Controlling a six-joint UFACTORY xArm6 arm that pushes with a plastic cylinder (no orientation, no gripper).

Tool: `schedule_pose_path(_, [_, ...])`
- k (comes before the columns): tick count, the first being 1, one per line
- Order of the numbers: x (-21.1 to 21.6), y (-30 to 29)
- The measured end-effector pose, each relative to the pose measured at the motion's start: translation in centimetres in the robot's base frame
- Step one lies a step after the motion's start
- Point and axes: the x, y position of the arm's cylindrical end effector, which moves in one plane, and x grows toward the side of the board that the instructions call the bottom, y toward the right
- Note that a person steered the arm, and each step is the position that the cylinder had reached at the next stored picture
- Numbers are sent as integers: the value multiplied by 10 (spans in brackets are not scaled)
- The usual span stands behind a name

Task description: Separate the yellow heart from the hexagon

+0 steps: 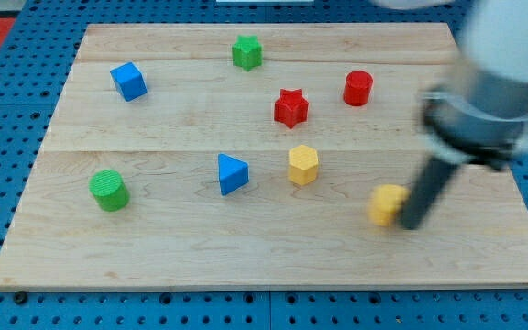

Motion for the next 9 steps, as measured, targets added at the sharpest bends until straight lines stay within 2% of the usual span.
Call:
schedule_pose_path(1, [-38,-37])
schedule_pose_path(2, [-67,-50])
schedule_pose_path(3, [-86,-92])
schedule_pose_path(4, [-84,-80])
schedule_pose_path(5, [-47,-60])
schedule_pose_path(6, [-25,-148])
schedule_pose_path(7, [-26,-154])
schedule_pose_path(8, [-52,-138])
schedule_pose_path(9, [-40,-182])
